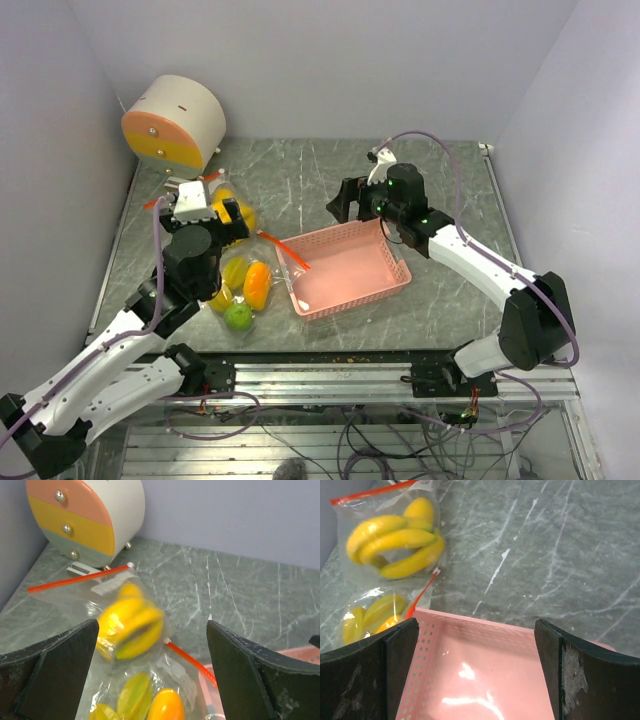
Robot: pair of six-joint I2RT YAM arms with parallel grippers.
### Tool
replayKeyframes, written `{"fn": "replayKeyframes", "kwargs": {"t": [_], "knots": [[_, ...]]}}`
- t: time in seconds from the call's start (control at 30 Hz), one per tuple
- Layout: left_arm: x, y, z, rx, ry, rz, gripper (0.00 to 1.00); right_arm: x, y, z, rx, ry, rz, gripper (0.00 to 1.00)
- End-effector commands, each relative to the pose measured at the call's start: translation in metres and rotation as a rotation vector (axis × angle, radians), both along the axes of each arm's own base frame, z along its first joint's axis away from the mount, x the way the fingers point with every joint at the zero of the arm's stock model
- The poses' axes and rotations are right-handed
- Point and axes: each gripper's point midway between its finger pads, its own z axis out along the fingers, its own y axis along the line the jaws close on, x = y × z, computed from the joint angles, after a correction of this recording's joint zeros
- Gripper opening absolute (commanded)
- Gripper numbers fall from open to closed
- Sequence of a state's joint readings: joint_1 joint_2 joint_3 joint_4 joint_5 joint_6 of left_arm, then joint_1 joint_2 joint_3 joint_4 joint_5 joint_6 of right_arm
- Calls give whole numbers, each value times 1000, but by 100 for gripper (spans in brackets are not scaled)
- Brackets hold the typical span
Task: Place the food in the zip-top bag and seal the zipper
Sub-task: Reset both arms
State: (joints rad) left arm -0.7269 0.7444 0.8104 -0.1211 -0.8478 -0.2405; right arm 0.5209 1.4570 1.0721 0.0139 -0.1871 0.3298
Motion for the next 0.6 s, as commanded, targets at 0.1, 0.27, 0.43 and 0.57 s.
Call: {"fn": "replayKeyframes", "kwargs": {"t": [0.1, 0.27, 0.43, 0.57], "knots": [[-22, 4, -12, -51, 45, -75, 100, -5, -14, -3, -9, 27, -75, 100], [-29, 9, -16, -43, 46, -78, 100, -7, -18, -2, -20, 22, -85, 100], [-29, 8, -19, -28, 64, -83, 100, -6, -23, -7, -43, 30, -103, 100], [-29, 8, -19, -27, 61, -85, 100, -6, -25, -9, -51, 27, -109, 100]]}}
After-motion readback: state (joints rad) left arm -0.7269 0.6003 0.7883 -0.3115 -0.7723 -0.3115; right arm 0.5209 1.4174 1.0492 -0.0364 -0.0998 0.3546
